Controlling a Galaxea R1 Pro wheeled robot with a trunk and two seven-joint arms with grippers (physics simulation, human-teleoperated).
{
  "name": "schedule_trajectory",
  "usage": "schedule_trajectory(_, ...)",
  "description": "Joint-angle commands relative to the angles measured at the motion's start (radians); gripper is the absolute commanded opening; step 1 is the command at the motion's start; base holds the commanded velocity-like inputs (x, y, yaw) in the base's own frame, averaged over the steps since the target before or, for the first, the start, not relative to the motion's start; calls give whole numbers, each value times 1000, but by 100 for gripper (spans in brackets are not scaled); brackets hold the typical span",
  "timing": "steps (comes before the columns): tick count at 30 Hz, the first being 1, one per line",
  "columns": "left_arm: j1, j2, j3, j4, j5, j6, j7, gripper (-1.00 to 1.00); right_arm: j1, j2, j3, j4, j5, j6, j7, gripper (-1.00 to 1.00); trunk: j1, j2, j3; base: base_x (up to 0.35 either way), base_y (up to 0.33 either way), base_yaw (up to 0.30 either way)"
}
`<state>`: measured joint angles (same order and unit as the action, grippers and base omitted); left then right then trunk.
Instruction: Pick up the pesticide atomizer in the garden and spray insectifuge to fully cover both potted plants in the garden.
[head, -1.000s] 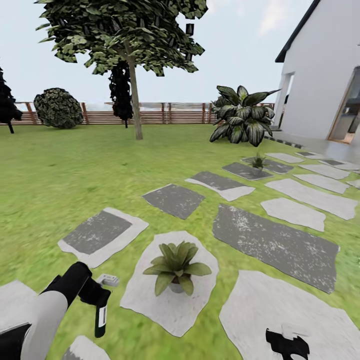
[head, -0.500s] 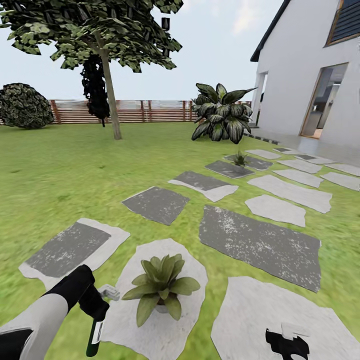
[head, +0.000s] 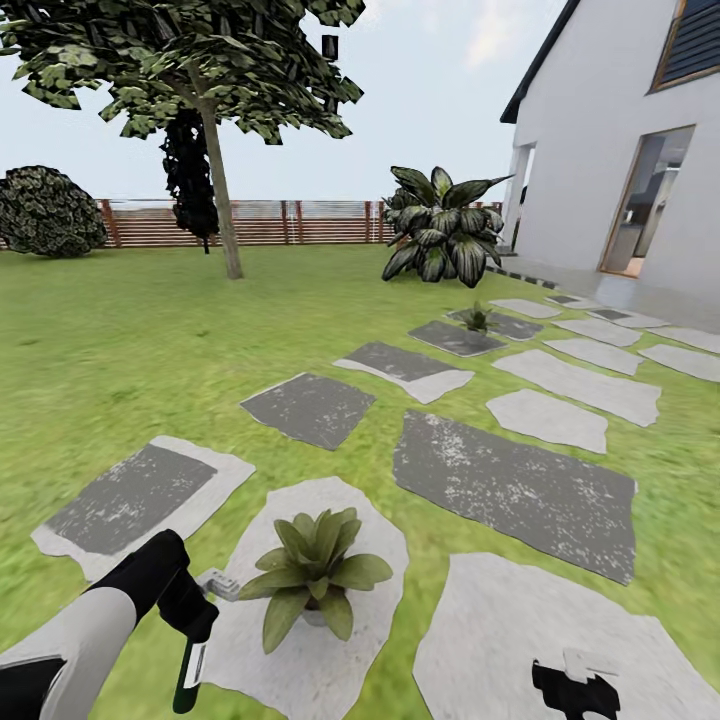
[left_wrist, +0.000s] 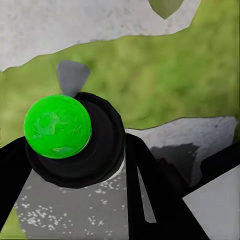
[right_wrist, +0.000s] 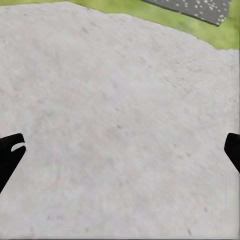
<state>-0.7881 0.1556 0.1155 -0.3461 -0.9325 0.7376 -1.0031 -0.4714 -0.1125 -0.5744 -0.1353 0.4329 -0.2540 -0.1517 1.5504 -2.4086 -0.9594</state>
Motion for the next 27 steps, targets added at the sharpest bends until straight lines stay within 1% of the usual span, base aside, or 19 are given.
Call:
schedule_trajectory(1,0,0,8,-2,-8,6,-7,-100,0,0,-7,2,10,-4,-3,100,0,0,-1,0,-7,0)
schedule_trajectory(5,0,-2,9,-1,-6,8,-7,-100,0,2,-7,2,9,-6,-4,100,0,0,-1,74,6,-25)
schedule_trajectory(9,5,6,6,1,-6,6,-6,-100,0,2,-7,2,9,-7,-6,100,0,0,-1,244,153,-227)
schedule_trajectory(11,18,12,6,-1,-7,4,-5,-100,1,2,-7,2,9,-7,-6,100,0,0,-1,147,252,-208)
schedule_trajectory(13,33,23,6,-3,-8,2,-5,-100,1,2,-7,2,9,-7,-6,100,0,0,-1,65,167,-89)
schedule_trajectory(15,43,53,5,-1,-8,-2,-9,-100,0,2,-7,2,9,-7,-6,100,0,0,-1,16,42,-21)
schedule_trajectory(17,48,73,4,0,-7,-3,-11,-100,0,2,-7,2,9,-7,-6,100,0,0,-1,5,14,-7)
schedule_trajectory(19,71,81,4,-2,-8,-6,-11,-100,0,2,-7,2,9,-7,-6,100,0,0,-1,2,4,-2)
schedule_trajectory(21,94,76,4,-9,-7,-7,-11,-100,0,2,-7,2,9,-7,-6,100,0,0,-1,0,1,2)
schedule_trajectory(23,99,70,7,-11,-5,-7,-11,-100,1,2,-7,2,9,-7,-6,100,0,0,-1,0,0,71)
schedule_trajectory(25,100,43,9,-15,-5,-7,-10,-100,0,2,-7,2,9,-7,-6,100,0,0,-1,0,0,207)
schedule_trajectory(27,98,21,9,-16,-5,-6,-8,-100,0,2,-7,2,9,-7,-6,100,0,0,-1,0,0,252)
